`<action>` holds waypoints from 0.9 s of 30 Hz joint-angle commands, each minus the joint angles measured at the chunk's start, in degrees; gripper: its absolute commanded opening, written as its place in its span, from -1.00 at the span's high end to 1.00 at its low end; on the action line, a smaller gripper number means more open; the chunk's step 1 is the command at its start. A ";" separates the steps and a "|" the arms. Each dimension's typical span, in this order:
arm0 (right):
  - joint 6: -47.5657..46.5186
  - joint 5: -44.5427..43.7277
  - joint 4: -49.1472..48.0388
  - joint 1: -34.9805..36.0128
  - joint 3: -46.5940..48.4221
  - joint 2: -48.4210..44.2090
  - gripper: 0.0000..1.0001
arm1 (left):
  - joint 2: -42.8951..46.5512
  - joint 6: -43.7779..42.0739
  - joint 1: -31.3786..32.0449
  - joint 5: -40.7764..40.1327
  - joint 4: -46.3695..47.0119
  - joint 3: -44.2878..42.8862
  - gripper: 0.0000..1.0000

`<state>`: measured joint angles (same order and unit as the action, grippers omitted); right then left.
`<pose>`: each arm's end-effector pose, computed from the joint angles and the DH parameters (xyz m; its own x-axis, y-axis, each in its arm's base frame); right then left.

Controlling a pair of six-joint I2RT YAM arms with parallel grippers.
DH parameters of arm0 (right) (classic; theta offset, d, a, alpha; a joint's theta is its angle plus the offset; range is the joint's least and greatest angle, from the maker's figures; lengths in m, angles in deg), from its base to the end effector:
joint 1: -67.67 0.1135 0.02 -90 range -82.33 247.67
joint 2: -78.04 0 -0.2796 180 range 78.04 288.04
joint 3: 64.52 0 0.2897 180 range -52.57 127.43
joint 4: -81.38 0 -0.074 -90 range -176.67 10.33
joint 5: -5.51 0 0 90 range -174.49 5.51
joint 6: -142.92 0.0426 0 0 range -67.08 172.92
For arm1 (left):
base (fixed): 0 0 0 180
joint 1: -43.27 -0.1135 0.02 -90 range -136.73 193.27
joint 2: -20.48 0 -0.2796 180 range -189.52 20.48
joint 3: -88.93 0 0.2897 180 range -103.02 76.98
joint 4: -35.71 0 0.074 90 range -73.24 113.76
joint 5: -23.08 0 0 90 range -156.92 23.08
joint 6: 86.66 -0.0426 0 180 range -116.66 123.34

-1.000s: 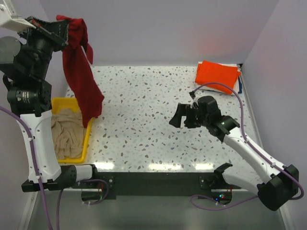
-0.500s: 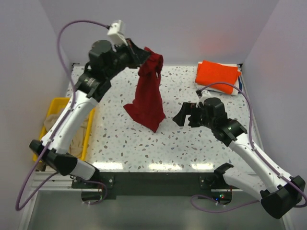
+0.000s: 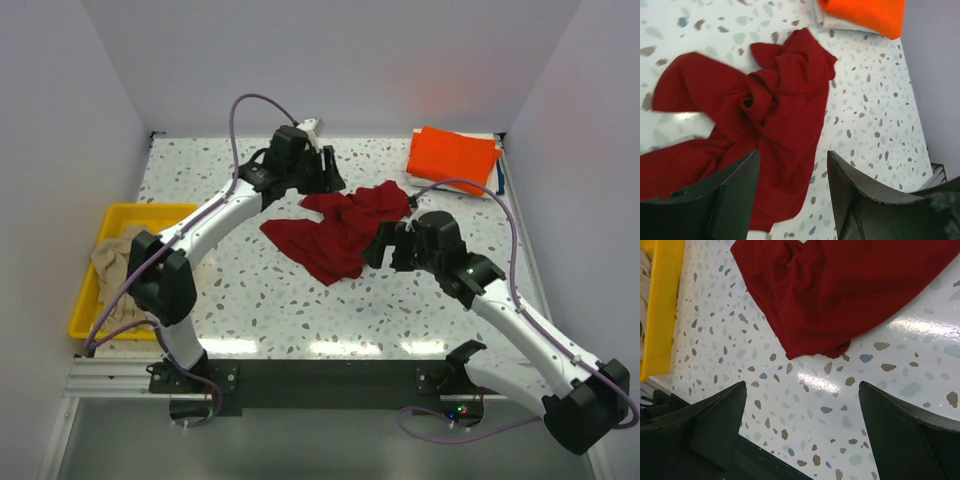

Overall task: Fold and stack the t-shirts
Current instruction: Move the tshirt to the center of the board, then flatten the tshirt out

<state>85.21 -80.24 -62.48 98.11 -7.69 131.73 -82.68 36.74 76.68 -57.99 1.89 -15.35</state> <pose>0.2065 0.1250 0.2912 -0.6955 0.2092 -0.6874 -0.2216 0.8476 0.4821 0.3895 -0.2649 0.3287 -0.7359 -0.1660 -0.6564 0.2969 0.7921 -0.5332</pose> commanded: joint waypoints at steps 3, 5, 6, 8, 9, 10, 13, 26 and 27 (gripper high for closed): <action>1.20 -4.06 -8.80 5.94 4.41 12.62 -0.89 | 13.31 6.48 -14.14 -0.32 0.51 15.81 -0.13; 0.58 -8.61 -8.81 9.72 9.83 17.65 -0.78 | 15.95 8.59 -20.38 2.05 2.61 23.38 -0.07; 0.23 -9.69 -8.80 10.60 11.87 20.81 -0.72 | 16.58 9.04 -21.97 2.49 3.05 25.26 -0.05; 0.05 -11.80 -8.98 13.06 17.83 29.16 -0.60 | 17.72 9.39 -25.23 1.53 3.15 27.81 -0.04; -0.04 -13.81 -8.72 13.68 19.96 31.63 -0.57 | 18.59 9.39 -25.93 1.27 3.15 29.82 -0.03; -0.21 -14.70 -8.63 15.34 21.98 36.35 -0.54 | 18.95 9.39 -26.98 0.48 3.23 30.45 -0.04; -1.27 -18.92 -8.10 18.42 30.84 43.83 -0.53 | 20.01 8.96 -28.39 -0.49 2.45 31.69 -0.03; -5.31 -27.63 -4.50 21.33 45.55 61.44 -0.25 | 22.99 9.31 -29.54 1.44 5.60 38.37 -0.03; -5.31 -27.89 -4.32 21.33 46.08 63.01 -0.24 | 23.08 9.39 -29.63 1.62 5.70 38.54 -0.03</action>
<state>80.99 -104.15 -66.70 119.68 34.69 192.89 -61.78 44.90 47.72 -57.68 4.43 22.33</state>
